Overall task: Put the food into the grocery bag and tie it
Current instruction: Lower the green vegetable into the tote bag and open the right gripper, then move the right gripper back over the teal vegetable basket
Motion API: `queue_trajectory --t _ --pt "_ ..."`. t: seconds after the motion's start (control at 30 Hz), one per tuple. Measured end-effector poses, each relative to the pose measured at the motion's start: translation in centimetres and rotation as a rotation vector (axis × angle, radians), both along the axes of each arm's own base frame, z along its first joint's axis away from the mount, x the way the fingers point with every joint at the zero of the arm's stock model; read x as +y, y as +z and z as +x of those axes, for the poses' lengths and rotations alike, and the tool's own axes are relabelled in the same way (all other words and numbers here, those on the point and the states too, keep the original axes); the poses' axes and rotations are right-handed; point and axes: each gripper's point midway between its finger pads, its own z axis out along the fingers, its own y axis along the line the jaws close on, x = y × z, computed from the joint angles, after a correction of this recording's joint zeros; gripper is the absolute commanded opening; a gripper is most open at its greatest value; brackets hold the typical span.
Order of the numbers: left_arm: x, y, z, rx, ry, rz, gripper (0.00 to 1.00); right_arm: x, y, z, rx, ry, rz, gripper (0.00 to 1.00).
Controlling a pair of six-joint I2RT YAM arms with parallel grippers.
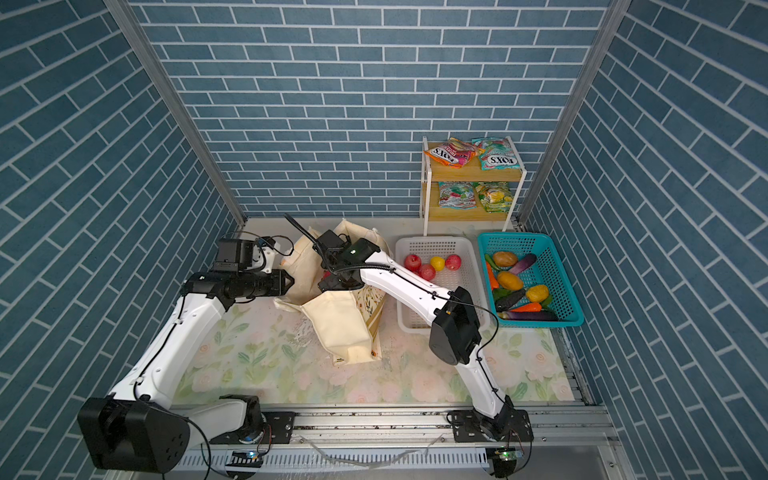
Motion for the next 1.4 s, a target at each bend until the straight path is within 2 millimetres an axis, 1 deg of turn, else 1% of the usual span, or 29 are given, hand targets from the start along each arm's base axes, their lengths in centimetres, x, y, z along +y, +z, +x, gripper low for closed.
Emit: queue_trajectory --t 0.1,0.17,0.27,0.3,0.4,0.43,0.5,0.53,0.6,0.63,0.7,0.77,0.87,0.9,0.97,1.03,1.07,1.13,1.2,1.3,1.4 --pt "0.0 0.0 0.0 0.0 0.0 0.0 0.37 0.1 0.6 0.1 -0.019 0.005 0.0 0.99" --pt "0.0 0.0 0.0 0.0 0.0 0.0 0.37 0.1 1.7 0.2 -0.044 0.005 0.013 0.99" --pt "0.0 0.0 0.0 0.0 0.0 0.0 0.37 -0.1 4.6 -0.1 -0.108 0.005 0.047 0.99" --pt "0.0 0.0 0.0 0.0 0.0 0.0 0.37 -0.1 6.1 -0.3 -0.14 0.006 0.074 0.99" --pt "0.0 0.0 0.0 0.0 0.001 0.002 0.37 -0.8 11.8 -1.4 -0.254 0.009 0.195 0.99" --pt "0.1 0.0 0.0 0.0 0.002 0.002 0.37 -1.5 14.2 -1.9 -0.3 0.005 0.248 0.98" --pt "0.1 0.0 0.0 0.0 0.002 0.003 0.37 -3.0 18.2 -2.9 -0.382 -0.007 0.35 0.98" --pt "0.1 0.0 0.0 0.0 0.002 0.003 0.37 -4.0 20.2 -3.2 -0.427 -0.021 0.404 0.98" --pt "0.1 0.0 0.0 0.0 0.003 0.003 0.37 -6.2 23.1 -3.5 -0.512 -0.065 0.489 0.98" --pt "0.1 0.0 0.0 0.0 0.003 0.003 0.37 -7.6 24.2 -3.5 -0.557 -0.096 0.526 0.98" --pt "0.1 0.0 0.0 0.0 0.003 0.003 0.37 -9.7 25.4 -3.3 -0.626 -0.152 0.56 0.98" --pt "0.1 0.0 0.0 -0.001 0.003 0.003 0.37 -11.5 25.6 -2.7 -0.681 -0.208 0.561 0.98" --pt "0.1 0.0 0.0 -0.001 0.002 0.003 0.37 -14.4 24.7 -0.9 -0.725 -0.299 0.509 0.98" --pt "0.1 0.0 0.0 -0.001 0.003 0.003 0.37 -15.7 24.2 0.0 -0.734 -0.337 0.483 0.98" --pt "0.1 0.0 0.0 -0.001 0.002 0.003 0.37 -18.8 23.1 1.8 -0.748 -0.421 0.427 0.98" --pt "0.1 0.1 0.0 -0.003 0.002 0.003 0.37 -22.9 21.6 3.5 -0.75 -0.521 0.357 0.98" --pt "0.1 0.1 0.0 -0.004 0.002 0.003 0.37 -24.6 21.0 3.9 -0.751 -0.56 0.332 0.98" --pt "0.1 0.2 -0.1 -0.007 0.002 0.002 0.37 -28.7 19.6 4.6 -0.748 -0.656 0.275 0.98" --pt "0.1 0.2 -0.1 -0.009 0.002 0.002 0.37 -31.9 18.5 5.0 -0.744 -0.731 0.229 0.98" --pt "0.1 0.2 -0.1 -0.009 0.002 0.002 0.37 -35.7 16.6 5.5 -0.721 -0.819 0.17 0.98" --pt "0.1 0.3 -0.1 -0.009 0.002 0.002 0.37 -38.9 14.3 5.9 -0.673 -0.905 0.121 0.98"
